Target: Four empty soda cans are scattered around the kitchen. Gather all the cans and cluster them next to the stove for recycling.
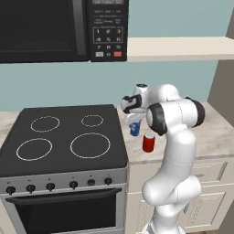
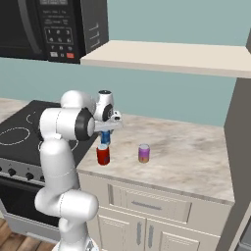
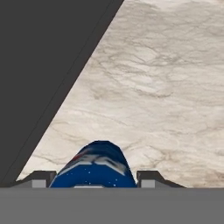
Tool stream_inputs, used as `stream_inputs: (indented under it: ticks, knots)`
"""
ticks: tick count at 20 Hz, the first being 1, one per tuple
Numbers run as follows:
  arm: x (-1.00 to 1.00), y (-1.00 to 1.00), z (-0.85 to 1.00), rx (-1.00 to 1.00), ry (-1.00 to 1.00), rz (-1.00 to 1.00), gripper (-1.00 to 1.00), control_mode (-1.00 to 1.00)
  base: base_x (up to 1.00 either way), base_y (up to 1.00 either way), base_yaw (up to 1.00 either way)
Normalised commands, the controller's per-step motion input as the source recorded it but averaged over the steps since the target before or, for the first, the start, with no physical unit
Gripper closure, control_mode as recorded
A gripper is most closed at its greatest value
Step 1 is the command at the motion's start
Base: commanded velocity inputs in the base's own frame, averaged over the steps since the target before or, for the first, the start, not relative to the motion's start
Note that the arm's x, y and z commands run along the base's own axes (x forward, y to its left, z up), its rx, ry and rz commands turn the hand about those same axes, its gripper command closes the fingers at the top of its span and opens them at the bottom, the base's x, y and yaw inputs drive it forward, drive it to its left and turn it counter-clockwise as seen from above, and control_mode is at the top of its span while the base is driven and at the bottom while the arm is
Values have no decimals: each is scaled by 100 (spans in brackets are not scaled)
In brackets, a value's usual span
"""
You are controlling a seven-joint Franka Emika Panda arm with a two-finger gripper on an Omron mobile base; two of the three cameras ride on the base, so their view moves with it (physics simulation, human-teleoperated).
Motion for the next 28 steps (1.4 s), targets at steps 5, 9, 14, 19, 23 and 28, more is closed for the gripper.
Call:
stream_inputs:
  ticks: [5,9,14,19,23,28]
  knots:
    - [4,6,-26,-3,12,0,-100,-100,0,0,0]
    - [-1,2,-22,0,15,0,-100,-100,0,0,0]
    - [-8,0,-2,0,9,0,-100,-100,0,0,0]
    - [-23,0,-1,0,2,0,-100,-100,0,0,0]
    - [-19,0,2,0,0,0,-100,-100,0,0,0]
    - [-11,0,21,0,-7,0,-100,-100,0,0,0]
